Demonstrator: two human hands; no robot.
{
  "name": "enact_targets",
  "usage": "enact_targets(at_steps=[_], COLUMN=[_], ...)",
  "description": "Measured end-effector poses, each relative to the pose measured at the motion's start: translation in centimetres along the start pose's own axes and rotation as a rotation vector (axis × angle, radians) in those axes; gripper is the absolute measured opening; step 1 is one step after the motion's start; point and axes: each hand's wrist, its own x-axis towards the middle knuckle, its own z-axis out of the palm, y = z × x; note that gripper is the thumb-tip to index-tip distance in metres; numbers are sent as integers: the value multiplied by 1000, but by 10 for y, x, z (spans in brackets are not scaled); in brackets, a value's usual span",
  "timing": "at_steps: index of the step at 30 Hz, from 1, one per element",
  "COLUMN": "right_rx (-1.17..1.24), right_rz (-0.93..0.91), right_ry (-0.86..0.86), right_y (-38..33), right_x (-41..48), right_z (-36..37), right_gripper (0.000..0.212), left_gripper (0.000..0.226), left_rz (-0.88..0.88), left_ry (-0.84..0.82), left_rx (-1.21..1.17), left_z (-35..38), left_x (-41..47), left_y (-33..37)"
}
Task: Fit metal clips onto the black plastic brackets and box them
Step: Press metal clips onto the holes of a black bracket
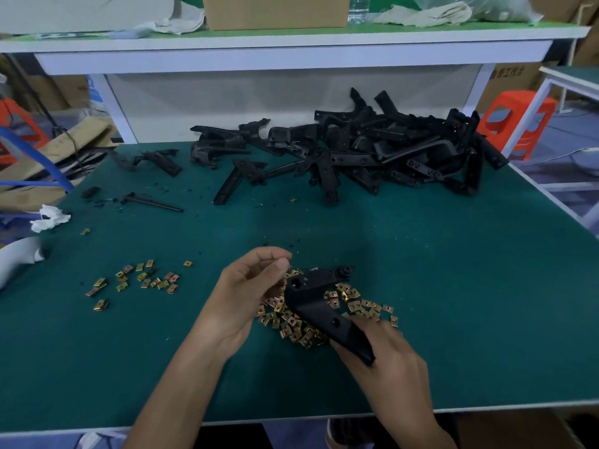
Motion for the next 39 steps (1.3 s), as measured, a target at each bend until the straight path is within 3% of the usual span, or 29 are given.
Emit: enact_targets(at_steps=[3,7,12,16,28,39], right_rx=[-43,-66,-85,-109,-149,-157], right_rz=[-32,-56,-58,-91,-102,-146], right_ry=[16,33,42,65,86,56], right_y=[2,1,-3,-1,1,-1], right_x=[0,1,2,2,0,0], right_z=[3,2,0,1,3,1], right_gripper=[41,53,65,58,55,51], left_gripper=[11,30,29,20,26,26], left_rz=[-15,8,-33,-80,-34,-92], left_ry=[7,58,62,61,56,-152], left_rx=[58,147,132,74,325,592], left_z=[0,0,0,-2,-1,-23], left_x=[0,0,-2,-2,-4,-2], left_y=[-1,-1,1,4,4,21])
